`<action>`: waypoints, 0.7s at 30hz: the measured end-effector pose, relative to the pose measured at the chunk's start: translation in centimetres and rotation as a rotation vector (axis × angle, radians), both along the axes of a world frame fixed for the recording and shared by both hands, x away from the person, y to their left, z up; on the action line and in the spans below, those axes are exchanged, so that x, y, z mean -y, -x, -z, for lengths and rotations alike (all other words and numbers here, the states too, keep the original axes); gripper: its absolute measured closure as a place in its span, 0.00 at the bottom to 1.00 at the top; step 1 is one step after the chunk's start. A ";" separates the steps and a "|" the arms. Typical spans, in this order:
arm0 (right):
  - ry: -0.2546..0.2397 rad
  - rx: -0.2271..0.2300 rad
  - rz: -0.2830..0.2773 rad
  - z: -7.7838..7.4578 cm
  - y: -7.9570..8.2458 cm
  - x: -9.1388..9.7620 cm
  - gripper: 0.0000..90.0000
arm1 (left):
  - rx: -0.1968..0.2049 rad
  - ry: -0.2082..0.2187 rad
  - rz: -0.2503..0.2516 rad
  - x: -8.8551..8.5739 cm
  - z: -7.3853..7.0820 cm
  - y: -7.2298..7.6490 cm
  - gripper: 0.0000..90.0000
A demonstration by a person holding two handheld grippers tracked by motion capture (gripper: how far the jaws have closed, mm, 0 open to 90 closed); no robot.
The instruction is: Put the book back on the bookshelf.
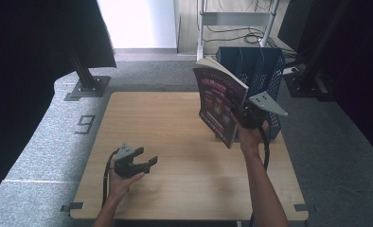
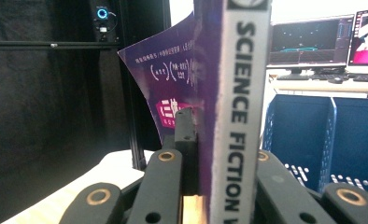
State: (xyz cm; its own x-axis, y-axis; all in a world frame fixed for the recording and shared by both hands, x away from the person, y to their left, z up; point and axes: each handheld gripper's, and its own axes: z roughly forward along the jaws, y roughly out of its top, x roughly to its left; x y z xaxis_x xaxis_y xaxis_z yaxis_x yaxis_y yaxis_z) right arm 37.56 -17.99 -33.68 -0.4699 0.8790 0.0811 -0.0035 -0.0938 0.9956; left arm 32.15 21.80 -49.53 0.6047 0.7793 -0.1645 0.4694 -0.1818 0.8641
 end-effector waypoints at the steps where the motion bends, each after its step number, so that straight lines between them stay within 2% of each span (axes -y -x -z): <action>1: -0.001 0.000 0.001 -0.1 0.0 0.1 0.91 | -0.001 0.000 0.001 0.0 0.0 0.0 0.26; 21: -0.026 0.006 0.055 -0.4 -1.3 1.3 0.91 | -0.004 -0.002 0.006 0.1 0.1 0.0 0.26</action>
State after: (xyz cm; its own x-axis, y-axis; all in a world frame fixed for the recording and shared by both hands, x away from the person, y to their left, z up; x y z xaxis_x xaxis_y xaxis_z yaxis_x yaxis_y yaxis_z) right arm 38.90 -19.28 -33.24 -0.4216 0.9010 0.1017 -0.0155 -0.1193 0.9927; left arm 32.19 21.71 -49.59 0.6083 0.7762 -0.1657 0.4722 -0.1860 0.8617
